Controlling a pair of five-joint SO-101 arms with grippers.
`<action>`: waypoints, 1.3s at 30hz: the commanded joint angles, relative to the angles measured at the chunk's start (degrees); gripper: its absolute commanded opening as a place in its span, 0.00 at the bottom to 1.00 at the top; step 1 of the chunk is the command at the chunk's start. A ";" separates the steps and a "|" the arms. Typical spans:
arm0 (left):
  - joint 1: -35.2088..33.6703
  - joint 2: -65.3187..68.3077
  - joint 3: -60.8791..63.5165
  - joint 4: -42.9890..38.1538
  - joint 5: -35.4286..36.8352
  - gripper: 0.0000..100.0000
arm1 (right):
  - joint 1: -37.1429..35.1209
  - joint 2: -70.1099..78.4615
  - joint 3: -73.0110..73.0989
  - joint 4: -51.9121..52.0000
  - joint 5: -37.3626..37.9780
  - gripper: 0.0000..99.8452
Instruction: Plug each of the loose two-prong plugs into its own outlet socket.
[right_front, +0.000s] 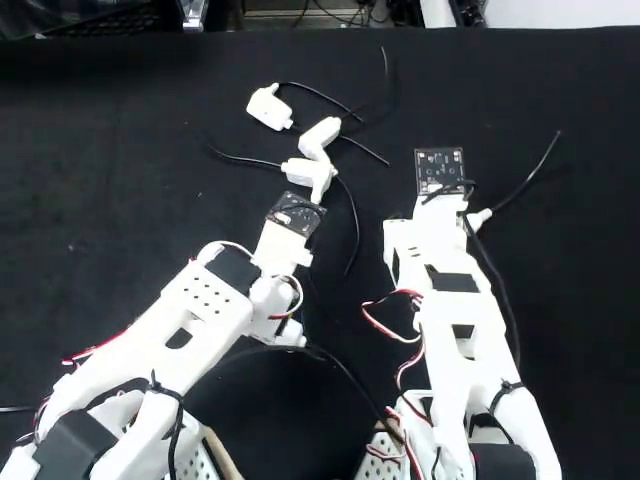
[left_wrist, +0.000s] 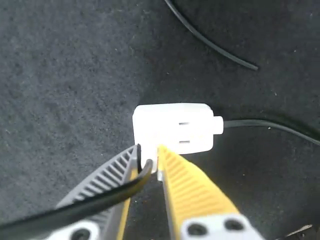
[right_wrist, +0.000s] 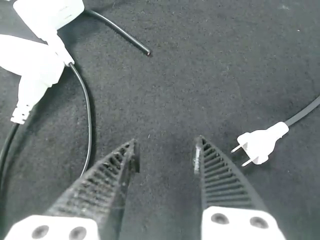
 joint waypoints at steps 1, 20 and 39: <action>0.92 -1.23 -0.48 -0.44 -0.44 0.03 | 0.44 0.04 -1.27 -0.97 -0.53 0.19; 0.92 -1.23 12.35 -8.62 -0.09 0.03 | 0.44 0.04 -1.27 -0.97 -0.53 0.19; 0.57 -1.85 10.59 -6.68 -5.80 0.17 | -2.81 0.04 -1.10 -0.35 1.85 0.19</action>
